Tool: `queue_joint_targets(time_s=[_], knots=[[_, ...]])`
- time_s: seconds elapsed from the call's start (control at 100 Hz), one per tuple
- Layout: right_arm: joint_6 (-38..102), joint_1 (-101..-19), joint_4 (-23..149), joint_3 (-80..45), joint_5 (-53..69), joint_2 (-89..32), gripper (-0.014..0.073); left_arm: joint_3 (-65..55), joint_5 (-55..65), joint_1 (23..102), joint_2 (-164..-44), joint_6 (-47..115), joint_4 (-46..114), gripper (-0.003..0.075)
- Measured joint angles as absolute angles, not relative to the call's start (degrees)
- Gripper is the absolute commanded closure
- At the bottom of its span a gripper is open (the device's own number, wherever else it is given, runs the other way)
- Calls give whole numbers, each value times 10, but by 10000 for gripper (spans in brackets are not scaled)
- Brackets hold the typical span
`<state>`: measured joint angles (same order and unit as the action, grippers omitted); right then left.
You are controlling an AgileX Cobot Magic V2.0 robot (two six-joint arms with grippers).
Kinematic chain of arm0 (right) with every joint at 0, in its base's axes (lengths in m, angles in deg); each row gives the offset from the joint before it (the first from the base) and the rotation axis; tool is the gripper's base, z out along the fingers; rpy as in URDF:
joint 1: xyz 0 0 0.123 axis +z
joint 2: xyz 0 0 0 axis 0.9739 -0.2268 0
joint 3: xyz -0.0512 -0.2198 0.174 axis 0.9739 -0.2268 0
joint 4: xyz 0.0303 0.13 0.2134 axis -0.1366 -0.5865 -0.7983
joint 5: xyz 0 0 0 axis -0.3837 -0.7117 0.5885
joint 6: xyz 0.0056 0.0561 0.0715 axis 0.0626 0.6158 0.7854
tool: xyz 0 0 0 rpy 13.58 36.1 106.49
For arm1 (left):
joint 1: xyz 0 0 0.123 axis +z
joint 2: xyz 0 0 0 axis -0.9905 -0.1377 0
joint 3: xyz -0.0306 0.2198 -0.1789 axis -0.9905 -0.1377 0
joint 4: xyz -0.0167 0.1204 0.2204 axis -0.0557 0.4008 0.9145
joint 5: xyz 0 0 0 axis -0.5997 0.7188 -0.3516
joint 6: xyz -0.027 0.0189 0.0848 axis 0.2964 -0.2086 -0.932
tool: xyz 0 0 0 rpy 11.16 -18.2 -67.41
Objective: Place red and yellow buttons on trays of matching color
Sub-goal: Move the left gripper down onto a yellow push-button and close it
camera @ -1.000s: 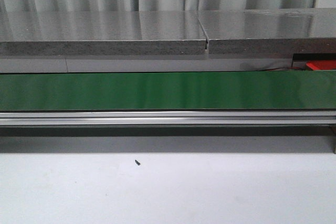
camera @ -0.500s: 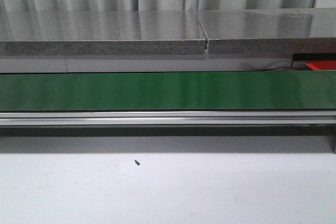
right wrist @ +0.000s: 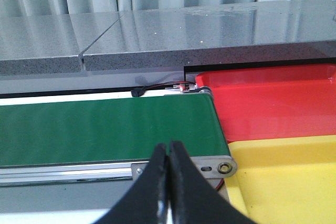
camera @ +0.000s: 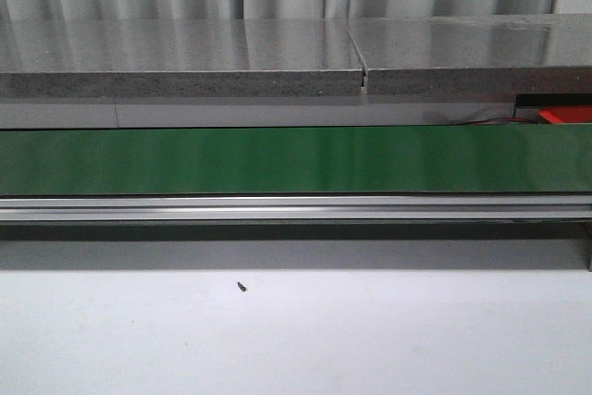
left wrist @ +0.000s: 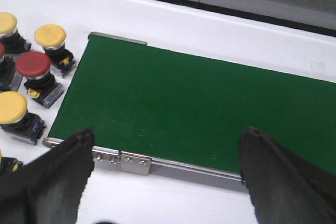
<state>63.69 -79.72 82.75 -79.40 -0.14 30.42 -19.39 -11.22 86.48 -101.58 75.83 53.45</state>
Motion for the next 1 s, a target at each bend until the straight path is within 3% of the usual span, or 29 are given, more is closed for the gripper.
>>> queue_joint_targets(time_s=[0.36,0.64,1.0], knots=[[637,-797,827,-794,-1,304,661,-95,-292,1001,-1106,770,512,178],[637,-797,827,-794,-1,304,661,-89,-343,1098,-1155,771,511,207],[637,-797,827,-794,-1,304,661,-59,-369,1133,-1263,772,512,207]])
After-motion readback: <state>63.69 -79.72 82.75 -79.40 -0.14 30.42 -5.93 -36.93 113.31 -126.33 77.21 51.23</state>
